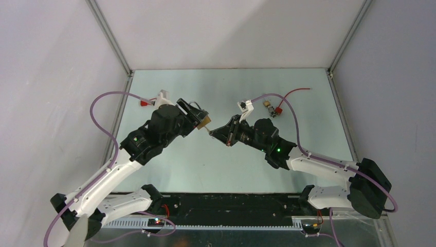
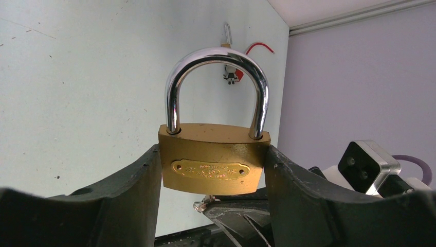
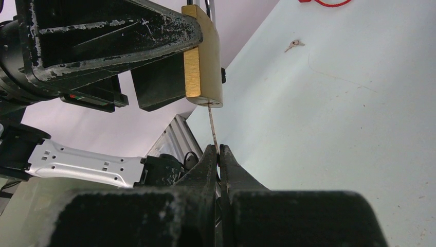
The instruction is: Unlock with the key
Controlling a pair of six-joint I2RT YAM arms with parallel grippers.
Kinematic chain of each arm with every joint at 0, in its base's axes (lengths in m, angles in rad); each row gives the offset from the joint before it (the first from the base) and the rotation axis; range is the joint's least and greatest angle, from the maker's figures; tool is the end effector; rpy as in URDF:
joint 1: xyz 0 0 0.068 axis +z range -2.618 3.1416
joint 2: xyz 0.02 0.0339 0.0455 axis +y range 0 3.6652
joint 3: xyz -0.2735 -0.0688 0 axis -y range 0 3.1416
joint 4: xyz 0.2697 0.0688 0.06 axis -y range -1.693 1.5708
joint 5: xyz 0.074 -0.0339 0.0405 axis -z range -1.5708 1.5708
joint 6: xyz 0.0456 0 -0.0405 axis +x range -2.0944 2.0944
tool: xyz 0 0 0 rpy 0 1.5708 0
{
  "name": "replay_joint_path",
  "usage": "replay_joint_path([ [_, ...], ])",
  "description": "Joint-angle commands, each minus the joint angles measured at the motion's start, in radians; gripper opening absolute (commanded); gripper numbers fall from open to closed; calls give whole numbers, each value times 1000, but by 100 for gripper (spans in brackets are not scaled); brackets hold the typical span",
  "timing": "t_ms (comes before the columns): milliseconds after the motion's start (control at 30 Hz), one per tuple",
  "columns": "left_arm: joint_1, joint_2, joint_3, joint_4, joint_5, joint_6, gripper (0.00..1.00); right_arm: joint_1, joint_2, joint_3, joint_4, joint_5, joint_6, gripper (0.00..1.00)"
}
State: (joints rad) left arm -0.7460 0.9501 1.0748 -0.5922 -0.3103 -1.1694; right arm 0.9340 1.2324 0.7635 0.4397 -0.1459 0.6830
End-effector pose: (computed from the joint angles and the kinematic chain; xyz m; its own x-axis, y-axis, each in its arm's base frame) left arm 0.1754 -0.1431 0.3761 -0.5400 -0.6945 -0.4754 -0.1304 0.6271 -0.7680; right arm 0.1826 0.2580 0.2997 -0.5700 0.2793 -0.7727 -0.6731 0.3805 0.6341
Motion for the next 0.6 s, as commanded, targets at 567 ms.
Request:
replay_joint_path([
  [567, 1, -18, 2, 117, -17, 4, 0, -1, -42, 46, 41, 52, -31, 0],
])
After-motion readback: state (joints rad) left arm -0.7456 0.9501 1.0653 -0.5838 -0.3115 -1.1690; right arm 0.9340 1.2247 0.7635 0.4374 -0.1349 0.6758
